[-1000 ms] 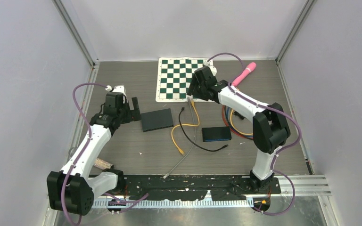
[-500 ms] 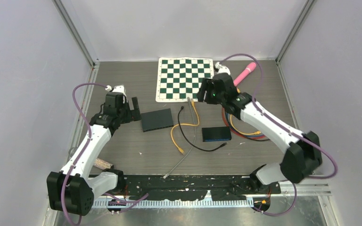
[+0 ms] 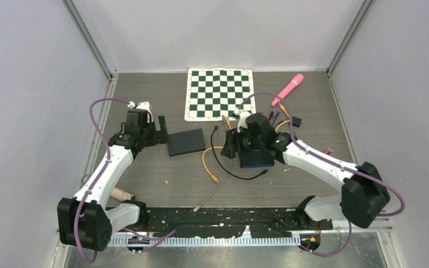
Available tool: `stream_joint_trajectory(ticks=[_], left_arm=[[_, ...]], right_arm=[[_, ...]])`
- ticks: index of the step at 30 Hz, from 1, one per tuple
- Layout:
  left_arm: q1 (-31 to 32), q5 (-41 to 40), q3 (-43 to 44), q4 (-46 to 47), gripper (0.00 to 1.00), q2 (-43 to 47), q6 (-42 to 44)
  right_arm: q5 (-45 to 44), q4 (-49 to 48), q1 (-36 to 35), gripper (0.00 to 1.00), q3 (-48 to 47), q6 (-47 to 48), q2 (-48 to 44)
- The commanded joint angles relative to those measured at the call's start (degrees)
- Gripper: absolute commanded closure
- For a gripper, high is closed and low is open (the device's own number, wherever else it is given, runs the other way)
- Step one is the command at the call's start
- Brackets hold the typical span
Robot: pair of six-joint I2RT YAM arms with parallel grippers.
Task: Pull the plug from the switch port
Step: Move the connector to the center of the board.
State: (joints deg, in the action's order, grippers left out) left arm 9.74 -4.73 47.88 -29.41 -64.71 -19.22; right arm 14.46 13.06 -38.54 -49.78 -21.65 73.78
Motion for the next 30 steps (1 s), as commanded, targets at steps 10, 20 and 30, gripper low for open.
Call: stream_joint_trajectory(ticks=[10, 20, 30], left_arm=[[-0.45, -3.06, 0.39, -0.17, 0.0, 2.14, 2.67], [-0.51, -1.12, 0.79, 0.49, 0.0, 0.24, 1.73], [-0.59, -1.42, 0.44, -0.23, 0.01, 0.63, 2.17]], right_arm=[[3.4, 0.57, -7.72, 0.85, -6.63, -0.37, 19.66], [7.42, -8.78, -7.59, 0.95, -6.3, -14.9, 17.08], [8.37, -4.98, -7.2, 0.49, -9.85, -13.49, 19.81]])
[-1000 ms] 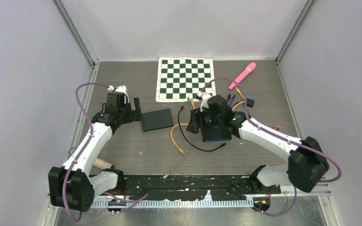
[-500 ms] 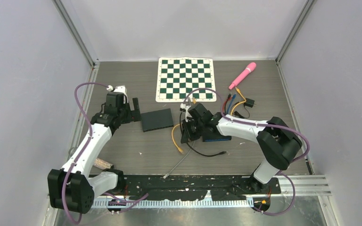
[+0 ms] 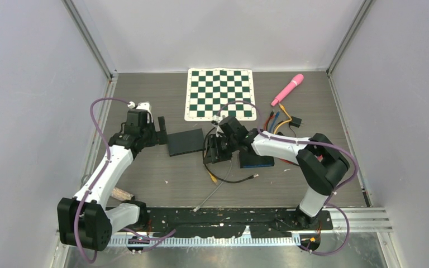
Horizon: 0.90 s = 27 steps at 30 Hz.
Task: Pull the plug from the switch port
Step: Move the connector to the center of the board, then reset both arms
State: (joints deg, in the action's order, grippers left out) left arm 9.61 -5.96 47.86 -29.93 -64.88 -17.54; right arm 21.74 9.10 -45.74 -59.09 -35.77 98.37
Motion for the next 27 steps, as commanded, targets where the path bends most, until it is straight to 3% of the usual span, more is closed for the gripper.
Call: stream_joint_trajectory(ticks=[1, 7, 12, 15, 21, 26, 27], left_arm=[[-0.46, -0.21, 0.36, 0.31, 0.01, 0.77, 0.5], [-0.43, 0.59, 0.66, 0.86, 0.0, 0.34, -1.07], [-0.46, 2.39, -0.13, 2.9, 0.01, 0.34, -3.78], [-0.42, 2.45, 0.87, 2.7, 0.0, -0.18, -4.2], [-0.46, 0.75, 2.17, 2.32, 0.0, -0.38, -6.07], [-0.45, -3.72, 0.99, 3.85, 0.0, 1.63, -8.7], [-0.43, -5.14, 0.85, 3.76, 0.0, 2.41, -9.48]], right_arm=[[0.66, 0.12, -0.03, 0.46, -0.46, 2.09, -5.87], [-6.34, 6.09, 0.53, 0.39, -0.42, 8.18, -17.33], [-23.86, 11.8, 4.15, 0.37, 0.37, 11.59, -25.5], [-28.1, 13.75, 12.6, 0.35, 2.89, 11.07, -29.06], [-27.88, 14.56, 29.74, 0.32, 5.69, 12.12, -37.52], [-34.71, 14.47, 32.79, 0.29, 4.23, 14.45, -42.57], [-35.75, 14.42, 32.8, 0.25, 4.02, 14.62, -43.73]])
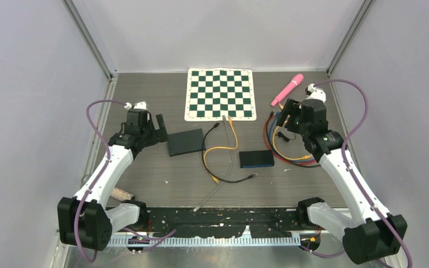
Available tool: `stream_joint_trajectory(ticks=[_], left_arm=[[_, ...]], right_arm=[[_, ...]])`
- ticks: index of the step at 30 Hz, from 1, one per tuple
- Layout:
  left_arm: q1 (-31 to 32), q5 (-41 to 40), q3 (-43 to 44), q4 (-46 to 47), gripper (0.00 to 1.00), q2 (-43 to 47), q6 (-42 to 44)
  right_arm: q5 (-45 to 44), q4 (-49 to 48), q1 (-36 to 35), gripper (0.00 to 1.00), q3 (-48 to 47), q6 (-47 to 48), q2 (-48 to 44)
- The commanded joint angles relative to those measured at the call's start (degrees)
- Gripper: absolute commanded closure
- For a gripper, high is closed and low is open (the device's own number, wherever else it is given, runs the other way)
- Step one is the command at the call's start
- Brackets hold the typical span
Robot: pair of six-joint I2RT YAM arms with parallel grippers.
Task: Pull the plug from the switch port
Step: Reset both arms
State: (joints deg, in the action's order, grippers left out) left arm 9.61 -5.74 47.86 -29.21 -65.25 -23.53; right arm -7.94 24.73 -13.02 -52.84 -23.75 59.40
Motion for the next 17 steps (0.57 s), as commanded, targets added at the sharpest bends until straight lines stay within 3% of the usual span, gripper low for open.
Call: stream_joint_trajectory(ticks=[1, 2, 11, 17], left_arm=[[-0.42, -6.31, 0.79, 3.09, 0.0, 3.62, -3.69], [-0.46, -7.07, 0.69, 3.11, 0.0, 4.64, -3.71], [-0.44, -11.71, -2.31, 6.14, 0.0, 17.28, -3.64], [-0.47, -10.18, -3.79, 8.09, 0.0, 21.34, -0.03]], right_arm=[[-6.4, -1.65, 0.14, 0.11, -2.5, 2.67, -5.36], [-6.98, -1.81, 0.12, 0.01, -2.56, 3.36, -6.36], [-26.01, -0.75, 0.1, 0.05, -2.48, 7.96, -8.67], [-29.4, -4.16, 0.07, 0.05, 1.19, 7.38, -11.13]])
